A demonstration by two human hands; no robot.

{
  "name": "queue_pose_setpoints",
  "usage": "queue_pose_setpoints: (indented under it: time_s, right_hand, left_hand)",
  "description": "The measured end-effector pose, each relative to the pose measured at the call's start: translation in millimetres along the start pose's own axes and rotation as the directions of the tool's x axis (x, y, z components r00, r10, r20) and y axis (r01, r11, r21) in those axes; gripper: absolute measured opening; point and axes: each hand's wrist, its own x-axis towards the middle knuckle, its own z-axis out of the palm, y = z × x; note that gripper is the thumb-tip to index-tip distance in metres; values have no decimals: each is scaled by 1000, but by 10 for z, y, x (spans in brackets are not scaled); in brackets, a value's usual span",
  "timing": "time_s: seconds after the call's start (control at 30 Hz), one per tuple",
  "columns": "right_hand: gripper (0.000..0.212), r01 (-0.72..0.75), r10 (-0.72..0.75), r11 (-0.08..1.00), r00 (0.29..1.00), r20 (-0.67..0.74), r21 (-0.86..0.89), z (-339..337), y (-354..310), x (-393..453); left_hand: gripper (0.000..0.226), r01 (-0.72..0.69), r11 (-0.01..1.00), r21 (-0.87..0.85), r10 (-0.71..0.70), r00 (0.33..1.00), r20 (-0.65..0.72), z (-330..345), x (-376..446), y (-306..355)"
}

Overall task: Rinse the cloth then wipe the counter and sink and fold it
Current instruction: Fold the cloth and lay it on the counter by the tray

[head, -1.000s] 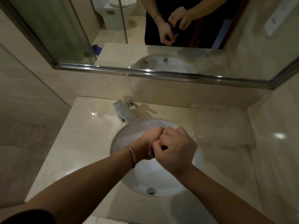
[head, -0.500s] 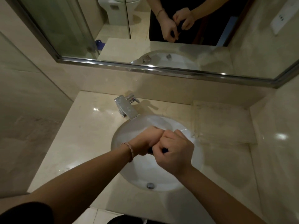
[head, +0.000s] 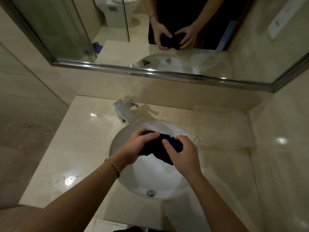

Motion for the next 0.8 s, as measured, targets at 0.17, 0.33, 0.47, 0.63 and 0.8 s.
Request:
queue_pose_setpoints:
  time_s: [0.17,0.33,0.47,0.63,0.8]
  right_hand:
    - [25,-43,35,998,979,203,35,41,104,14]
    - [27,-70,60,997,955,291,24,200,11,-7]
    - [31,14,-18,1000,980,198,19,301,-7,-34]
    - [26,-178,138,967,967,215,180,284,-157,-21]
    - [34,-405,316,803,911,264,438,282,-409,26]
  left_hand:
    - [51,-43,988,-149,48,998,30,-79,-26,-182]
    - [32,-34,983,-179,45,997,61,-125,-20,-253]
    - [37,-47,978,-205,67,994,90,-220,-18,-282]
    - [41,-11,997,-76,20,993,113,-396,3,-333]
    - [37,58,996,63,-50,992,-116,-474,31,-496]
